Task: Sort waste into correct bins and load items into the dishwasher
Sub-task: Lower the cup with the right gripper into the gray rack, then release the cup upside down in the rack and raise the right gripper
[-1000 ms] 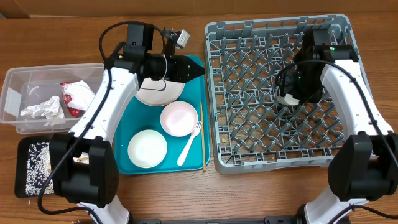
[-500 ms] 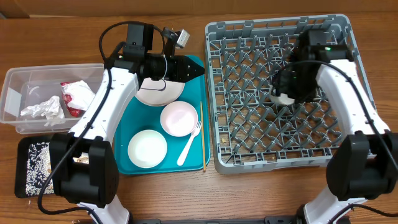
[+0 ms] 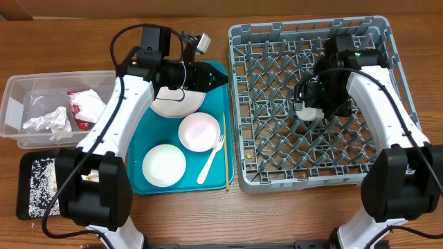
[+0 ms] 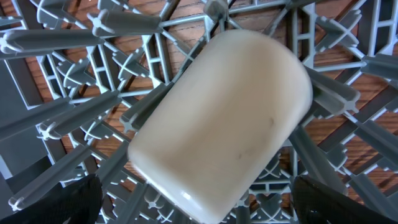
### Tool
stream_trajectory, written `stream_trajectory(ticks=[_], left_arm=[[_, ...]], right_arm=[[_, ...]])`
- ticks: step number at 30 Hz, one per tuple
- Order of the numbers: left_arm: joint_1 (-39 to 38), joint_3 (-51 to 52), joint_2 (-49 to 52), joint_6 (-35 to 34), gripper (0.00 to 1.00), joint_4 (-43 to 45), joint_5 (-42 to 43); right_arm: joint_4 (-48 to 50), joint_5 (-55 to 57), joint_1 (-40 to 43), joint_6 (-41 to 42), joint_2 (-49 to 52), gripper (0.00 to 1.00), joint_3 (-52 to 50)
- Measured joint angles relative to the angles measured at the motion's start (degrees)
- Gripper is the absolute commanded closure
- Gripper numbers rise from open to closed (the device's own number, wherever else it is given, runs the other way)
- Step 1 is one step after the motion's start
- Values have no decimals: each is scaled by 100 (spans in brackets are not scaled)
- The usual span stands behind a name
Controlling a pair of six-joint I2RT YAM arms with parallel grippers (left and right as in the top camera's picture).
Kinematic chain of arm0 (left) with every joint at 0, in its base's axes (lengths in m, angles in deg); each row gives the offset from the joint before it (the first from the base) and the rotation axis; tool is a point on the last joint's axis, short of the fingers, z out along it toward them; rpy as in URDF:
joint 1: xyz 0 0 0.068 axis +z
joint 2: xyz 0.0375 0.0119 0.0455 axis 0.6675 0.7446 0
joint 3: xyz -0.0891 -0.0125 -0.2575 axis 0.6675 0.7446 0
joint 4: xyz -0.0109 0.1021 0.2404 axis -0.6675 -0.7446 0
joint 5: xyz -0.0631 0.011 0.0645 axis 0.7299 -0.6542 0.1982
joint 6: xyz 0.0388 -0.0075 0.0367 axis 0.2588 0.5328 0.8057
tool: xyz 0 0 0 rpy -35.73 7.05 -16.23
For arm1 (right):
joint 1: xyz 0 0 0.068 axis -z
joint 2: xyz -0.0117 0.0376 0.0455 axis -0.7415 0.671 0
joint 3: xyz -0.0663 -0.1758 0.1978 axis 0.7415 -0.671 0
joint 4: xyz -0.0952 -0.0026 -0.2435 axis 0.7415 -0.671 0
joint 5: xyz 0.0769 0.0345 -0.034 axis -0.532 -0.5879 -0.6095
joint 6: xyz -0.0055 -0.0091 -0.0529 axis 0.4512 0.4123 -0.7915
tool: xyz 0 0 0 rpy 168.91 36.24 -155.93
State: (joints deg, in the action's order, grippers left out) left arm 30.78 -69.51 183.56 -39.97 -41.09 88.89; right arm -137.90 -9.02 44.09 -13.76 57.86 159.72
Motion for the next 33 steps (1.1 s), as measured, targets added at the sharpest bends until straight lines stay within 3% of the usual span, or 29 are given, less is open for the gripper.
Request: stream_trajectory(ticks=[6, 9, 11, 12, 13, 15, 33], left_arm=[[0, 0, 0, 2, 82, -4, 0], [0, 0, 0, -2, 92, -17, 0], [0, 0, 0, 9, 96, -22, 0], [0, 0, 0, 7, 96, -17, -2], [0, 0, 0, 4, 96, -22, -4], [0, 0, 0, 4, 96, -24, -2], [0, 0, 0, 4, 96, -39, -44]], right_arm=[[-184, -4, -2, -83, 9, 0, 166], [-516, -136, -2, -90, 20, 3, 612], [-695, -330, -2, -144, 22, 19, 822], [-861, -590, -2, -286, 22, 51, 929], [-898, -688, -2, -332, 22, 72, 944], [-968, -876, -2, -407, 24, 95, 944], [-522, -538, -2, -503, 24, 96, 452]])
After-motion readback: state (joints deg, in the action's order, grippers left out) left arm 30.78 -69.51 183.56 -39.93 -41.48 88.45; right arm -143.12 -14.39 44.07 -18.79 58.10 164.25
